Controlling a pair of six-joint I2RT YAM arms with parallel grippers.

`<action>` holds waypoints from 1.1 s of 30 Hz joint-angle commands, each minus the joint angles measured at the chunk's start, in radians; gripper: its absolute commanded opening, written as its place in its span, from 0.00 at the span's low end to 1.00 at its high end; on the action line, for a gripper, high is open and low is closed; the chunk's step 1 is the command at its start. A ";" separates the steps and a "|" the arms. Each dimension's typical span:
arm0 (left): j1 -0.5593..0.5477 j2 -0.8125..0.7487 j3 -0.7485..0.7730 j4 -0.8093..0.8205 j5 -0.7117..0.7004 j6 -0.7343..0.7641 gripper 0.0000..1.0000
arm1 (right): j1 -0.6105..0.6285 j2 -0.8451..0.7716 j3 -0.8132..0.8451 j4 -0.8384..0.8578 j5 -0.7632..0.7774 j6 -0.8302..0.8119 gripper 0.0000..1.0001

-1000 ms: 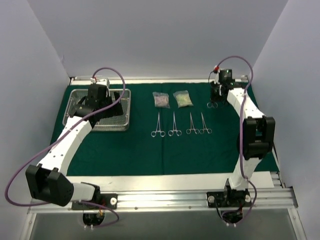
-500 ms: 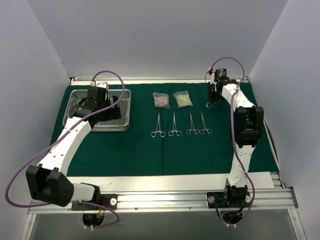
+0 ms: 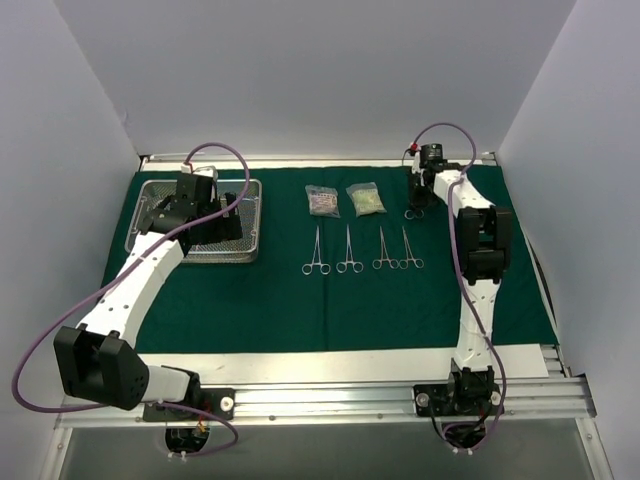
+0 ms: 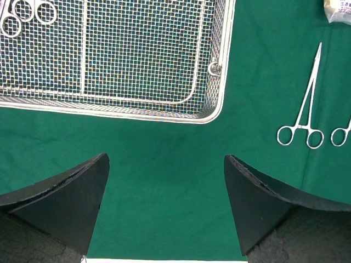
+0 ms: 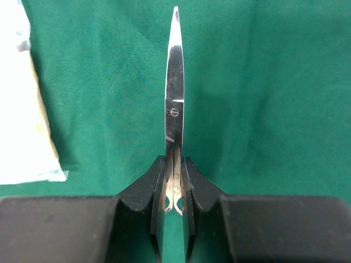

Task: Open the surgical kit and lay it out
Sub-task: Place the medical item in the surgical kit.

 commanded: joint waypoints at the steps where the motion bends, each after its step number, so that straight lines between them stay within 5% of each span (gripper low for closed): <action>1: 0.007 0.004 0.014 -0.008 0.005 0.002 0.94 | 0.009 0.016 0.045 0.007 0.019 -0.005 0.00; 6: 0.008 0.014 0.016 -0.011 0.006 0.002 0.95 | 0.009 0.042 0.050 0.002 0.012 -0.007 0.00; 21: 0.010 0.021 0.020 -0.025 0.006 -0.003 0.95 | -0.005 0.021 0.045 0.001 -0.004 0.073 0.27; 33: 0.056 0.084 0.105 -0.017 -0.029 0.029 0.95 | -0.009 -0.232 0.043 -0.016 0.001 0.108 0.54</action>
